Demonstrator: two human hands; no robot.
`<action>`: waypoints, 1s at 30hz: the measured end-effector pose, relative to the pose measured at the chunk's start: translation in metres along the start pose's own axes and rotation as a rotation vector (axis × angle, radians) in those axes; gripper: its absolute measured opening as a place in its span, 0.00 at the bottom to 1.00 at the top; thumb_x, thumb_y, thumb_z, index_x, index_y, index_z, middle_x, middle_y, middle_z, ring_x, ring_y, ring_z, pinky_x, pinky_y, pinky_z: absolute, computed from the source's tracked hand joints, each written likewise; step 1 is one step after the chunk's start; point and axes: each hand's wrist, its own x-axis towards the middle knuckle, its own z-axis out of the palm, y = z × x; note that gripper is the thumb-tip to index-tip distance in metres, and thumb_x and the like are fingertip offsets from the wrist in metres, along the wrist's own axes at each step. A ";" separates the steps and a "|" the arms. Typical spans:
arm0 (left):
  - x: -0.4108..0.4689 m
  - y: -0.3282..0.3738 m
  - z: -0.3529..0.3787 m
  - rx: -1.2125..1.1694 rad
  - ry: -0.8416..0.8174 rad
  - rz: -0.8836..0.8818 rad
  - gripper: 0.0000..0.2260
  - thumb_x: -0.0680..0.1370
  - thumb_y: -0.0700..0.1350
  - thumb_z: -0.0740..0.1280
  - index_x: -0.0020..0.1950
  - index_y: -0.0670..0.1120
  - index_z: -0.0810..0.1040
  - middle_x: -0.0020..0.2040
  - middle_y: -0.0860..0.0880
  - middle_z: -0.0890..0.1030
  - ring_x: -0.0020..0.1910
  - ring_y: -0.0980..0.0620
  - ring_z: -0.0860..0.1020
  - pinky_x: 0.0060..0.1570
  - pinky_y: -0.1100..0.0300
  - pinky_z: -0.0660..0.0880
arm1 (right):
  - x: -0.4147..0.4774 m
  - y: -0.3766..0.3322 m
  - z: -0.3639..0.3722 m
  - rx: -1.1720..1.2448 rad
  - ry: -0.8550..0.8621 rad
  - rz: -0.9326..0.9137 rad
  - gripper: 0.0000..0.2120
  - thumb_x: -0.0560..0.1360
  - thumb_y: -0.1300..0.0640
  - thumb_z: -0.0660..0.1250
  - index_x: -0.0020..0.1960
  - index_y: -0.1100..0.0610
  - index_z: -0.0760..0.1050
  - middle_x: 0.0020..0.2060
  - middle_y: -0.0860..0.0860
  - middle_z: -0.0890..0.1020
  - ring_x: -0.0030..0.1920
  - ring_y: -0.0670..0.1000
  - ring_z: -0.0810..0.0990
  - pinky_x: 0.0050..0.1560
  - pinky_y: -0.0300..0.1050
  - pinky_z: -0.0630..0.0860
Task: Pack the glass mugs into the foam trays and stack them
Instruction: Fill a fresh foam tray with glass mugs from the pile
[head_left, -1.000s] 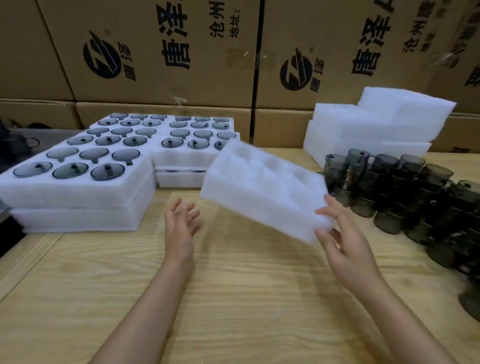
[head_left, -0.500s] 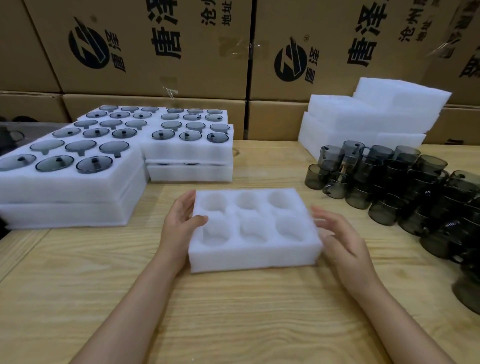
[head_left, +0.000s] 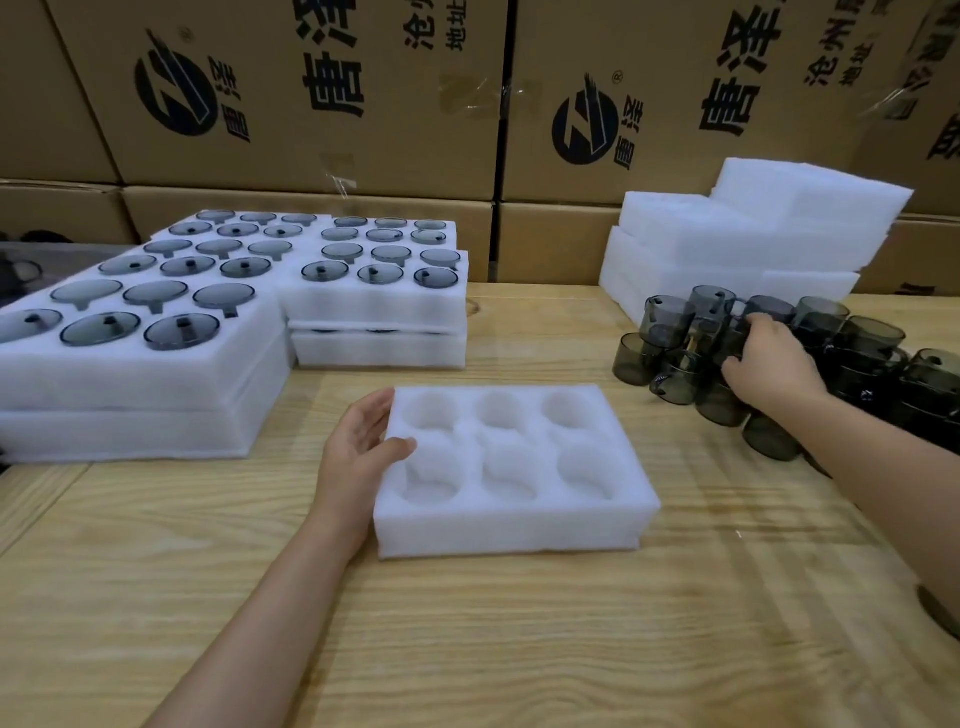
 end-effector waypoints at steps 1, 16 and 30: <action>0.001 -0.001 -0.001 -0.001 -0.002 0.002 0.24 0.61 0.37 0.70 0.57 0.49 0.77 0.53 0.54 0.82 0.56 0.53 0.79 0.51 0.58 0.74 | 0.003 0.000 0.001 -0.060 -0.020 -0.012 0.24 0.76 0.63 0.62 0.71 0.62 0.61 0.65 0.62 0.68 0.60 0.65 0.72 0.51 0.54 0.72; -0.001 -0.006 -0.003 0.098 -0.117 -0.018 0.28 0.58 0.49 0.73 0.58 0.55 0.78 0.61 0.50 0.79 0.62 0.51 0.76 0.55 0.54 0.74 | -0.069 -0.073 -0.021 0.288 0.229 -0.367 0.07 0.73 0.61 0.66 0.50 0.58 0.79 0.42 0.54 0.82 0.47 0.58 0.80 0.50 0.45 0.71; -0.011 0.008 0.007 0.187 -0.109 0.226 0.28 0.62 0.53 0.75 0.61 0.57 0.74 0.63 0.49 0.77 0.63 0.51 0.75 0.65 0.38 0.67 | -0.166 -0.201 -0.009 0.579 -0.340 -0.681 0.05 0.72 0.57 0.71 0.39 0.48 0.77 0.32 0.40 0.77 0.35 0.38 0.75 0.34 0.28 0.69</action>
